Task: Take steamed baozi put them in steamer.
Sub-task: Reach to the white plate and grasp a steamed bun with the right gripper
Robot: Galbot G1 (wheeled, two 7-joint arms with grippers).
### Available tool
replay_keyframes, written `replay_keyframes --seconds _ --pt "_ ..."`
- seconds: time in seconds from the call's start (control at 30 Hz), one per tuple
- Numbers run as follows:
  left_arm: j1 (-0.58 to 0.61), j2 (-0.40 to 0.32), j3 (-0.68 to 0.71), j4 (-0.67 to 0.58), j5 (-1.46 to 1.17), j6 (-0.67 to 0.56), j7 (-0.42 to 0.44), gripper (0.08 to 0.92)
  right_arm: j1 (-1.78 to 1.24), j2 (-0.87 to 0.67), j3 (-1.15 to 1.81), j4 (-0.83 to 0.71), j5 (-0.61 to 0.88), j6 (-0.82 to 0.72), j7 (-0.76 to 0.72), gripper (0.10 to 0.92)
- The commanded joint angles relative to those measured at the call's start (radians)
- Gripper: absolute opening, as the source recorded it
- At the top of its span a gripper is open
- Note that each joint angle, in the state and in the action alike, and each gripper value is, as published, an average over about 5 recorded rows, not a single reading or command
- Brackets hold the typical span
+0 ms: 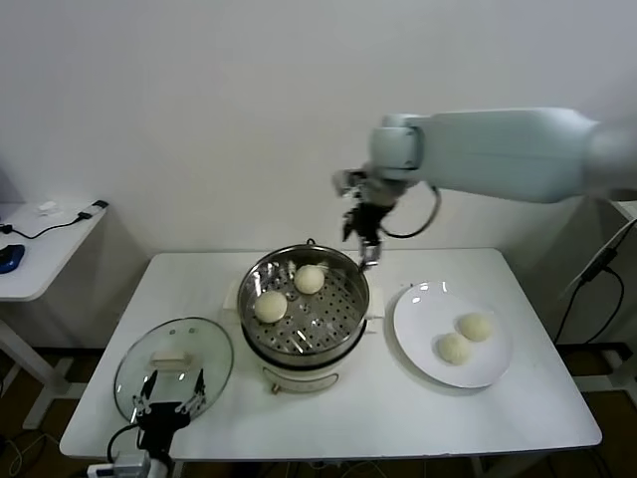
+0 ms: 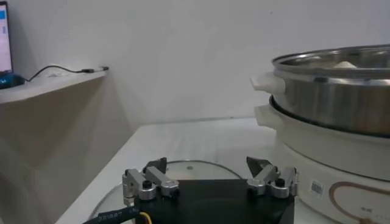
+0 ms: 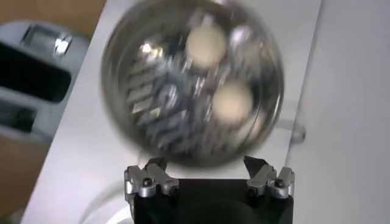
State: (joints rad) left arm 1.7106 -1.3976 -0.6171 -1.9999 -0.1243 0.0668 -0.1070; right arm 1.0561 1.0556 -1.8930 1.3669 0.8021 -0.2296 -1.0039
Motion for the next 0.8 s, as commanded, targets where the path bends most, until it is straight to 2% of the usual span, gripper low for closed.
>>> replay_keyframes --seconds 0.03,0.47,0.8 --pt "-0.004 -0.008 -0.004 0.007 0.001 0.004 0.001 0.823 -0.043 -0.379 -0.141 0.143 -0.237 0.027 -0.021 0.823" --pt "0.012 -0.023 -0.017 0.014 0.004 0.003 -0.001 0.823 -0.514 -0.394 0.19 -0.02 -0.389 -0.073 0.112 0.823" --pt "0.015 -0.024 -0.016 0.021 0.007 0.001 -0.001 0.823 -0.636 -0.354 0.304 -0.096 -0.41 -0.098 0.15 0.823"
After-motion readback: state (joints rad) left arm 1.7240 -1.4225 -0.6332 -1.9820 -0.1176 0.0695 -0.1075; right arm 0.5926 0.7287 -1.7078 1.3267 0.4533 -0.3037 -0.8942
